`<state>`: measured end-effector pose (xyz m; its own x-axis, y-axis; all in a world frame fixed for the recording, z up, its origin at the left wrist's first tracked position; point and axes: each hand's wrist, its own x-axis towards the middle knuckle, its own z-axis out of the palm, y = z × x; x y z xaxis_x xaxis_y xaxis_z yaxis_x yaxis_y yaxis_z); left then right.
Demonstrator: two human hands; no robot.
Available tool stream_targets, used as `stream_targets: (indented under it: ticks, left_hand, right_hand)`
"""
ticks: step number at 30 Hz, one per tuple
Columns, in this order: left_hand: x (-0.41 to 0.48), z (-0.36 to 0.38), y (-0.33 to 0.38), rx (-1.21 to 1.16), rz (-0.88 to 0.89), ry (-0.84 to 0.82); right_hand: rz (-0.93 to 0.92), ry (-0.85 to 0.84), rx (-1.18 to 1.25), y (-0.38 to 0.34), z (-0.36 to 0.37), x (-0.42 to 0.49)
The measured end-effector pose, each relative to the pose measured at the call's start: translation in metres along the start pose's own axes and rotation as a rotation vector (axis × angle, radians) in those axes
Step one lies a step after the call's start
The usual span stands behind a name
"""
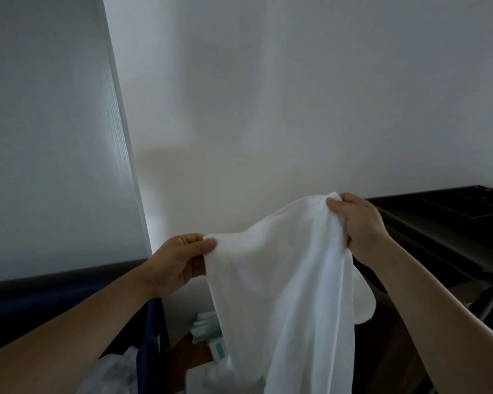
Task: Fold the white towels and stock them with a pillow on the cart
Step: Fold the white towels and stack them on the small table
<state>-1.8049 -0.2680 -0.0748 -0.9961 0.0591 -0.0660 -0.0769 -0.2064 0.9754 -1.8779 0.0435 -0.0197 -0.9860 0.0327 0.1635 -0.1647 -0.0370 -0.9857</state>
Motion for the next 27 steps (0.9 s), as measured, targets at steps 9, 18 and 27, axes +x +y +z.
stream_targets:
  ticks: [9, 18, 27]
  left_hand:
    - [0.013, 0.085, 0.042, 0.279, 0.245, 0.119]
    - [0.007, 0.114, 0.030, 0.434, 0.254, 0.187]
    - [0.002, 0.109, 0.032, 0.395, 0.236, 0.222]
  right_hand:
    - [-0.449, -0.010, -0.607, -0.003, 0.046, -0.022]
    - [-0.904, 0.080, -0.979, 0.014, 0.072, -0.056]
    - [-0.864, -0.153, -1.163, 0.031, 0.085, -0.069]
